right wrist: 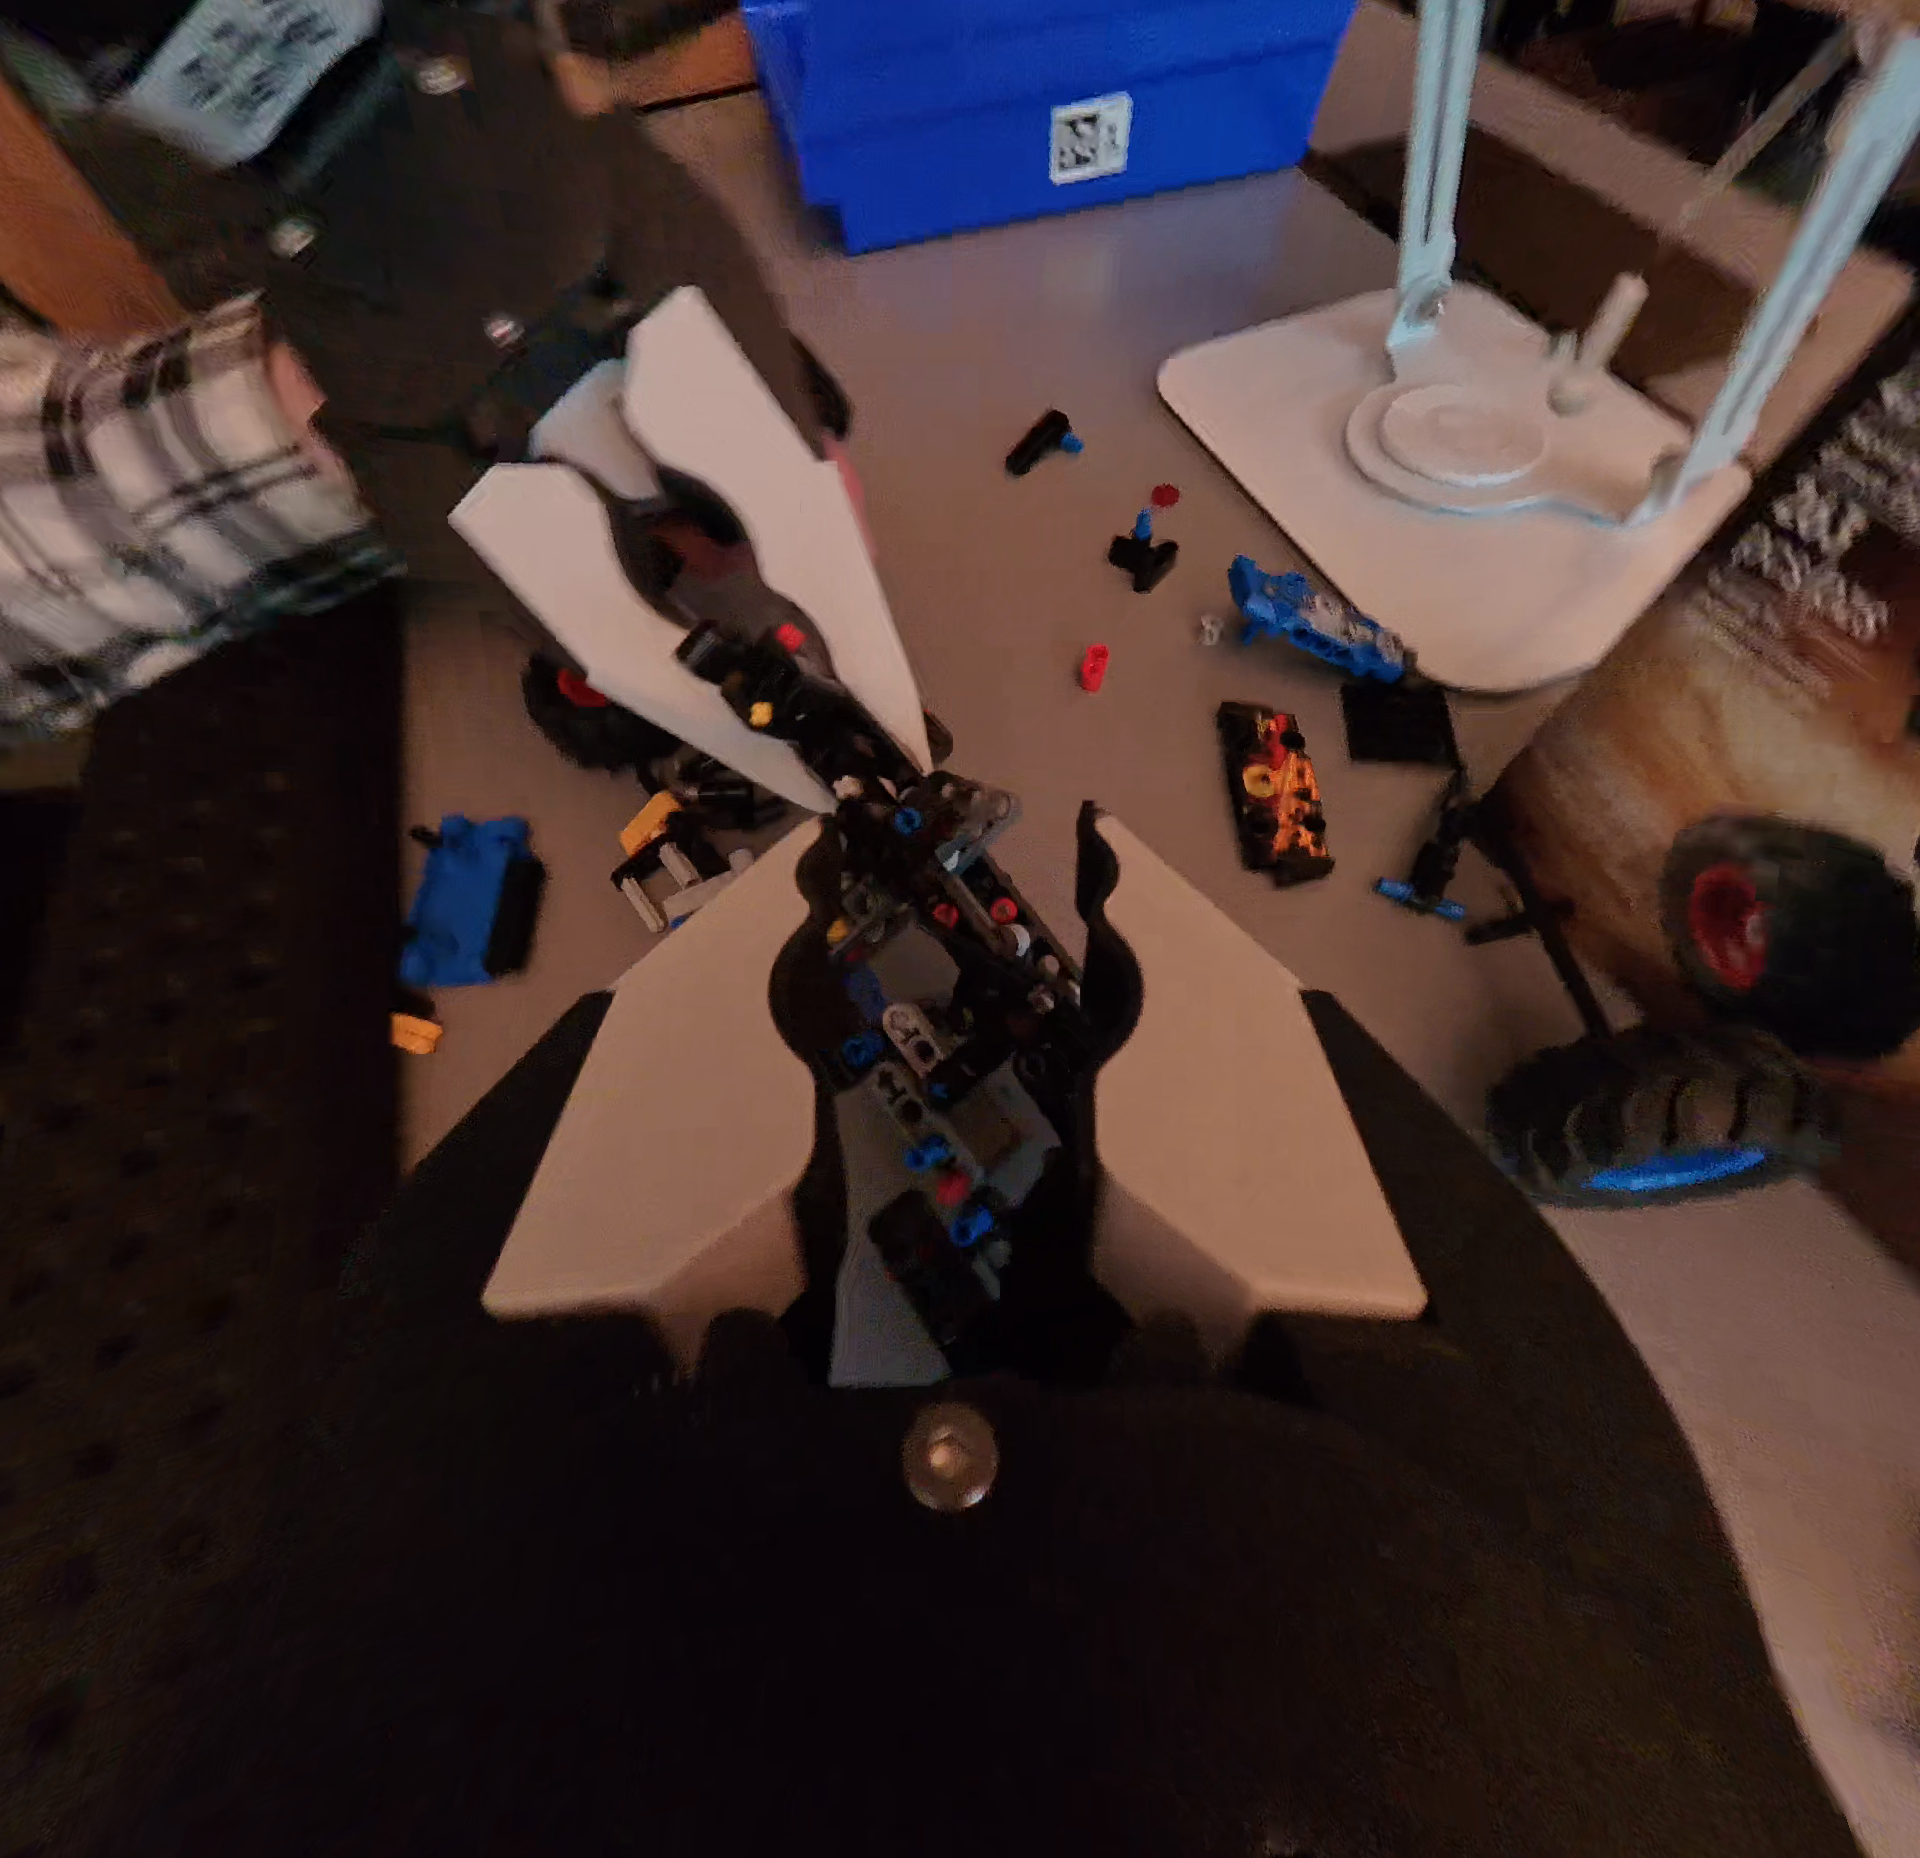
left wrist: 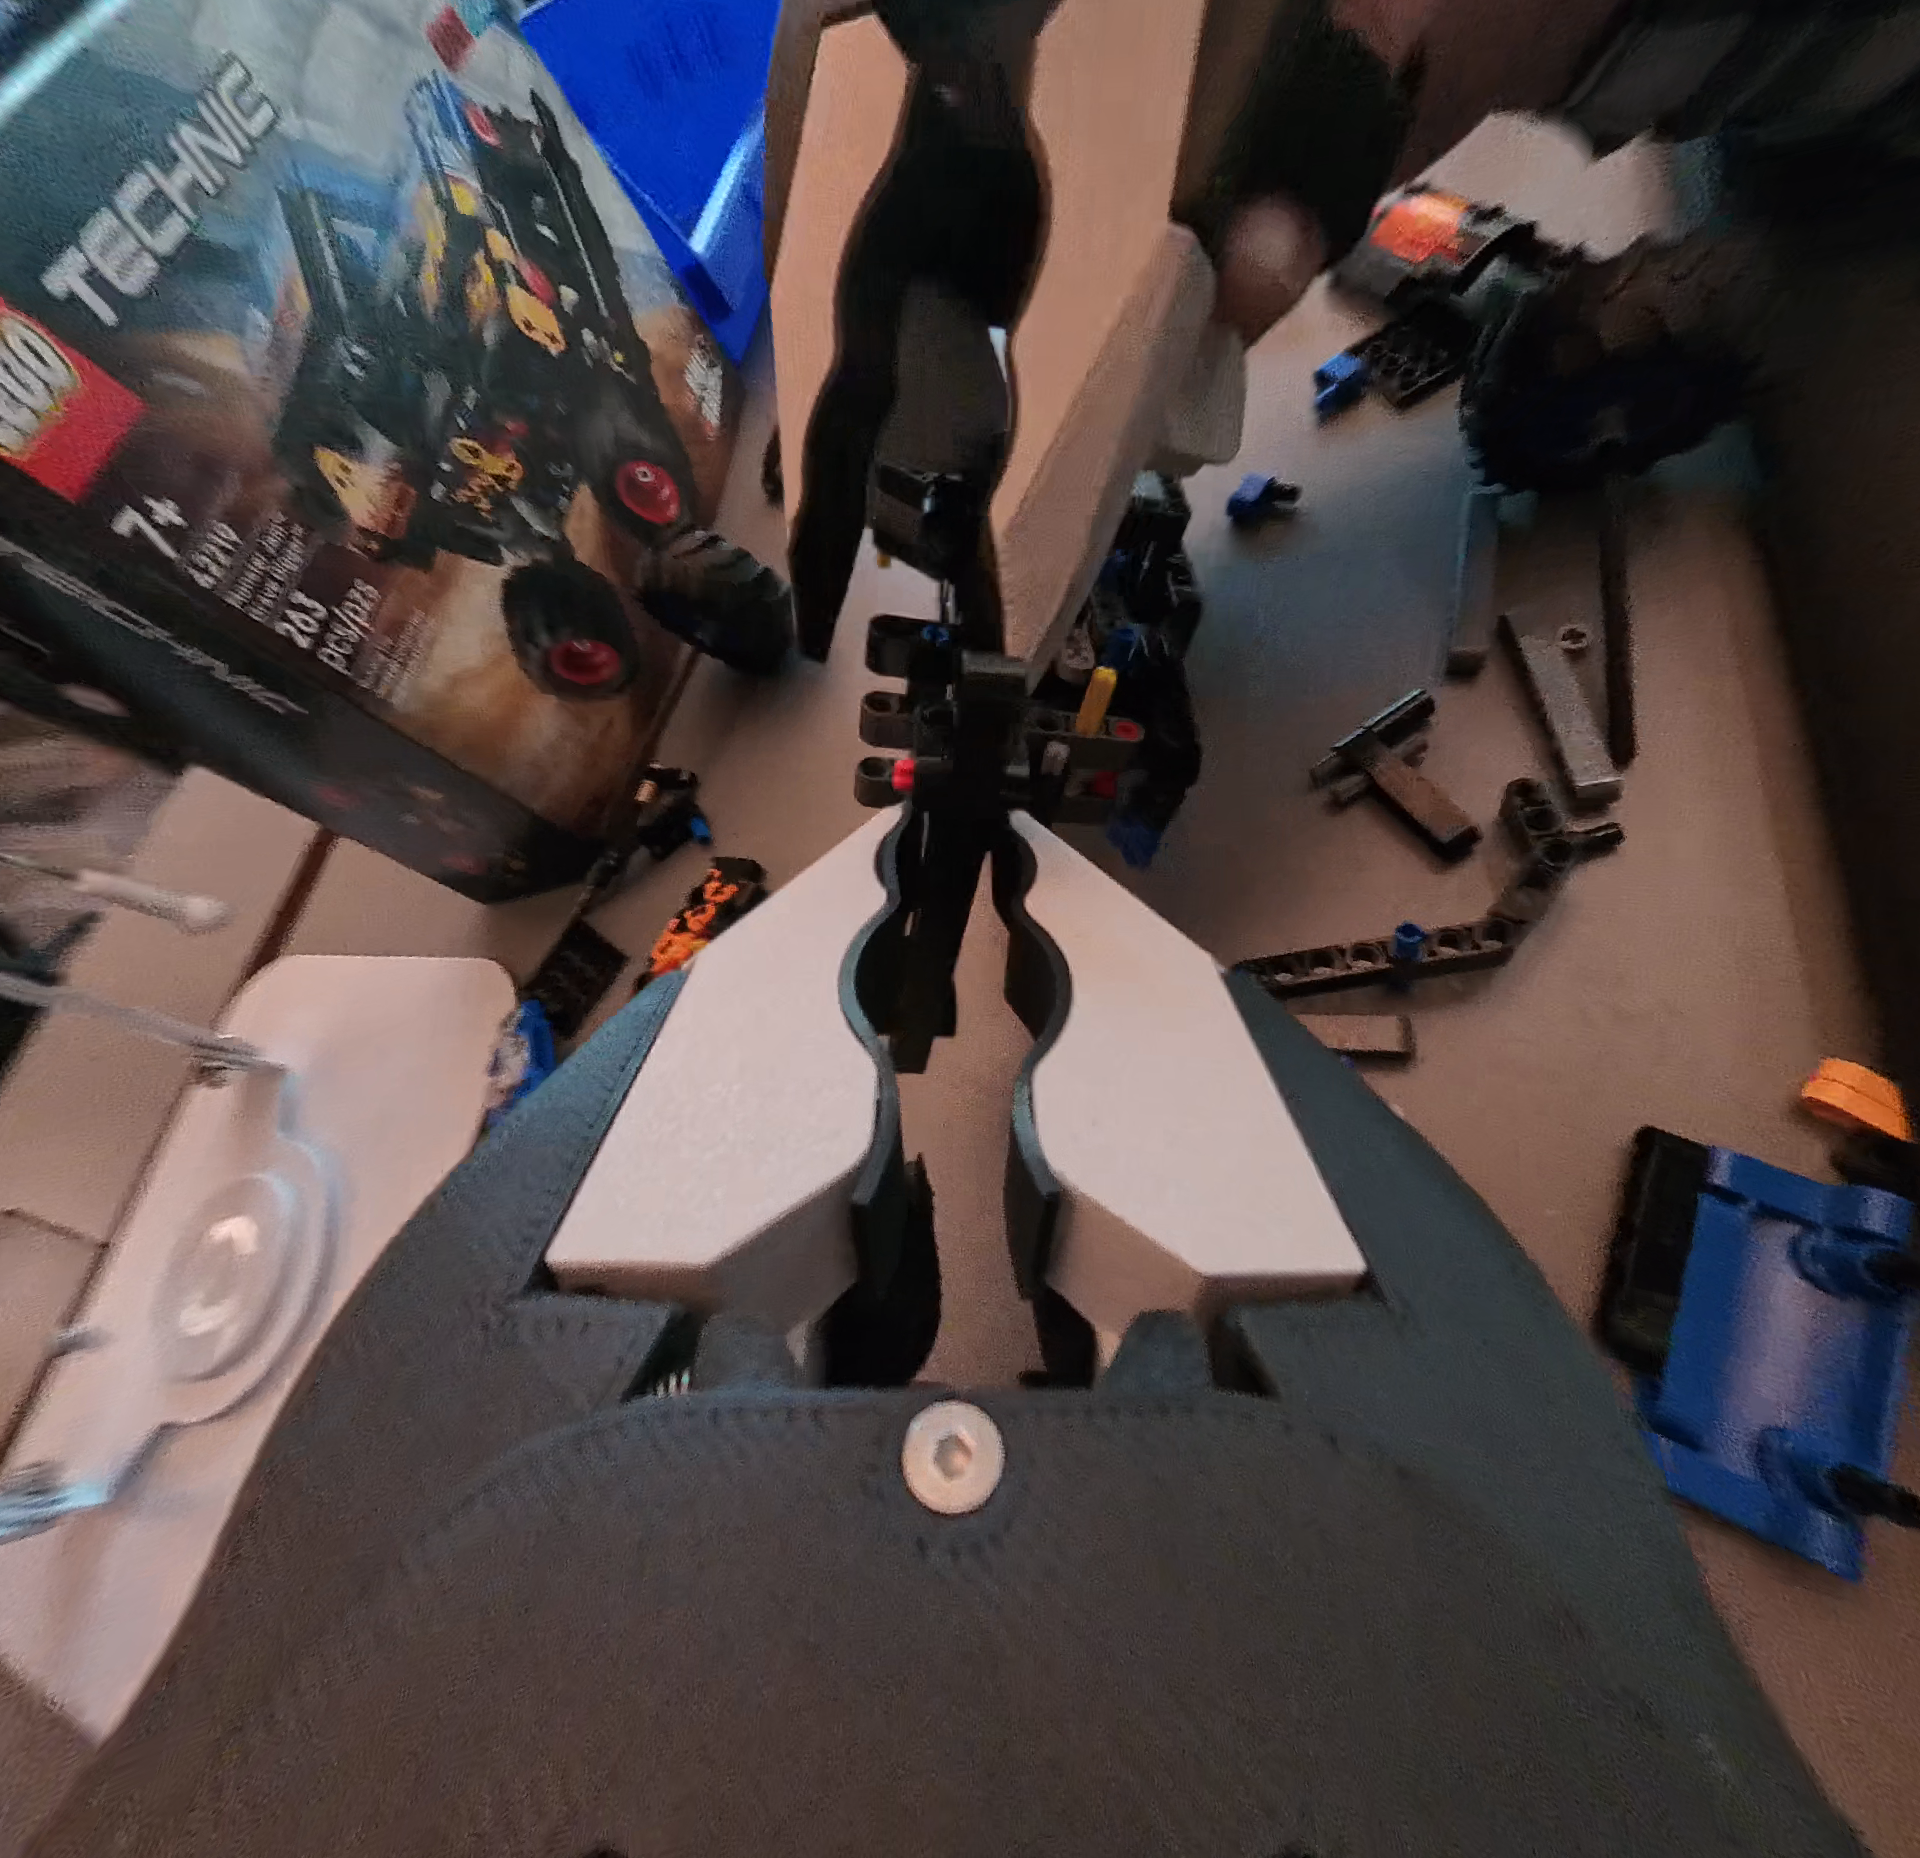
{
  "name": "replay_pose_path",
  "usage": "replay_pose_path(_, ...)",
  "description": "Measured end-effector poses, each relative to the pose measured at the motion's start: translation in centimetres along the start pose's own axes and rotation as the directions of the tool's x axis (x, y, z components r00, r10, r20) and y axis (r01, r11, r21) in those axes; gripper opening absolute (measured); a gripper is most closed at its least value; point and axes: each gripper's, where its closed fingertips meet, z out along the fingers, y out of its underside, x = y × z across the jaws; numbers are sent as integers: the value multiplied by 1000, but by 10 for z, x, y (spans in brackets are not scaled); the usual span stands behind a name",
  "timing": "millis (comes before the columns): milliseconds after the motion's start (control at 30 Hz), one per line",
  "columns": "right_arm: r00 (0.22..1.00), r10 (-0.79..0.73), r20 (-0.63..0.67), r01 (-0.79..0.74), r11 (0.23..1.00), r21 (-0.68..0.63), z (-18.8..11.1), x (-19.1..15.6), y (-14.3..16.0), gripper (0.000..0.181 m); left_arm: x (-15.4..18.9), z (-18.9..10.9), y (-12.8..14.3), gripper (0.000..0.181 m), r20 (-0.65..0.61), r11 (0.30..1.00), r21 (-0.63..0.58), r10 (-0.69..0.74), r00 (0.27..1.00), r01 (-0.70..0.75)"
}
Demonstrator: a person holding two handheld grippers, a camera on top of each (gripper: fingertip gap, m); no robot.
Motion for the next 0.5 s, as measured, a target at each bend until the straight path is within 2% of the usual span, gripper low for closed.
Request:
replay_pose_path(200, 991, 113, -74, -116, 993, -38, -6, 10, 4, 49, -10, 5, -2, 11, 154, 984, -110, 159, 975, -143)
replay_pose_path(267, 989, 110, -96, -113, 993, -27, -14, 6, 3, 40, -11, 6, -6, 11, 202, 968, -142, 232, 952, -206)
replay_pose_path(300, 988, 124, -87, -123, 992, 22, -23, 3, -3, 22, -10, 8, -7, 10, 214, 959, -161, 265, 940, -233)
replay_pose_path(333, 986, 144, -79, -139, 988, 68, -32, 1, -8, 22, -8, 12, -6, 9, 225, 950, -186, 292, 930, -253)
replay_pose_path(400, 981, 126, -144, -117, 991, 68, -45, 3, -4, 21, -6, 17, -8, 9, 247, 929, -218, 349, 904, -299)
replay_pose_path(500, 973, 139, -183, -138, 990, 22, -36, -1, 12, 22, 0, 23, -17, 8, 277, 897, -245, 429, 860, -368)
